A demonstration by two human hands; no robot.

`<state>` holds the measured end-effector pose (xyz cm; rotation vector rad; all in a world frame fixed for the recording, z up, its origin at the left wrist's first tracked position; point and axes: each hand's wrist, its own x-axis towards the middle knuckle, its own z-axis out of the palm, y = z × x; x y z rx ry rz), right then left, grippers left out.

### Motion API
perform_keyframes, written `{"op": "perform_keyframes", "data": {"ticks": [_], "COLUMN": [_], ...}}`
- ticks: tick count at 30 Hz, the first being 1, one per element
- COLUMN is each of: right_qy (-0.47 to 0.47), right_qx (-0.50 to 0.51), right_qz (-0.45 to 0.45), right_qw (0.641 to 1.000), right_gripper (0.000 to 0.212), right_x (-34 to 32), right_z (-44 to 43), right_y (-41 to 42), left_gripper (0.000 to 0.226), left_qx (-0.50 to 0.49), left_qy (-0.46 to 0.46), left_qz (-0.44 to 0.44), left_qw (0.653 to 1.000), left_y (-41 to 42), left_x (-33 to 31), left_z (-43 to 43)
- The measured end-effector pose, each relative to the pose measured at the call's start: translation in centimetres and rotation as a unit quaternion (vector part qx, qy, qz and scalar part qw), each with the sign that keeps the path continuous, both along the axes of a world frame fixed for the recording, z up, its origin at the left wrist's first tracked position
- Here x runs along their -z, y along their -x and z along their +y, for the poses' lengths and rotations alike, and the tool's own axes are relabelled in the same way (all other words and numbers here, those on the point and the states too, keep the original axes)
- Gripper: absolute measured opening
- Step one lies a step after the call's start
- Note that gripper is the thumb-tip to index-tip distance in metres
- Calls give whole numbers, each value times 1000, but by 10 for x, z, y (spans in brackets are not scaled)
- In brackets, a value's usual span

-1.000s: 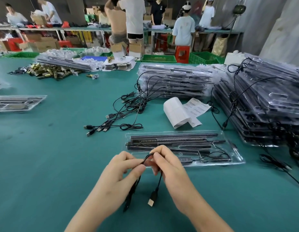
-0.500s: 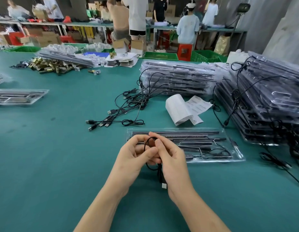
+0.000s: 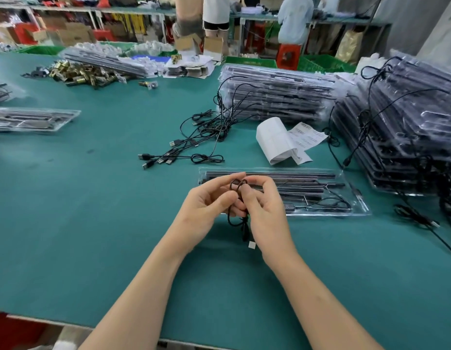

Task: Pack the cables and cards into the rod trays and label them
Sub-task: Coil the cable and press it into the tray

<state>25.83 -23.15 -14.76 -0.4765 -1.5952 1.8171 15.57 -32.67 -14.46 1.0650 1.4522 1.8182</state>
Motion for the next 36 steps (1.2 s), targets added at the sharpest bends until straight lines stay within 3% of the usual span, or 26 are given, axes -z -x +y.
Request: {"op": "perform_keyframes", "data": {"ticks": [8, 13, 16, 22, 26, 28, 32, 33, 36], "right_qy": [-64, -228, -355, -428, -445, -457, -473, -480, -512], "right_qx": [13, 1, 29, 28, 56, 63, 87, 81, 76], "right_qz": [-47, -111, -203, -261, -274, -277, -261, -266, -256], "right_qw": [997, 967, 912, 865, 851, 843, 837, 832, 816], "right_gripper": [8, 15, 21, 36, 24, 18, 10, 9, 11], "right_x": [2, 4, 7, 2, 1, 3, 5, 7, 8], "right_z": [8, 5, 0, -1, -2, -2, -1, -1, 0], "right_y": [-1, -8, -8, -7, -3, -1, -3, -4, -5], "left_gripper": [23, 24, 28, 27, 23, 22, 32, 39, 38], "left_qx": [-105, -174, -173, -181, -171, -183, -213, -199, -108], "left_qy": [50, 12, -17, -23, -21, -6, 20, 29, 75], "left_qz": [213, 107, 40, 35, 51, 105, 356, 438, 678], "left_qw": [970, 979, 984, 983, 984, 977, 910, 876, 723], "left_y": [8, 10, 5, 4, 3, 3, 16, 21, 29], "left_x": [-9, 0, 2, -1, -2, -4, -21, -27, -40], "left_z": [21, 24, 22, 17, 14, 11, 0, -5, -15]}}
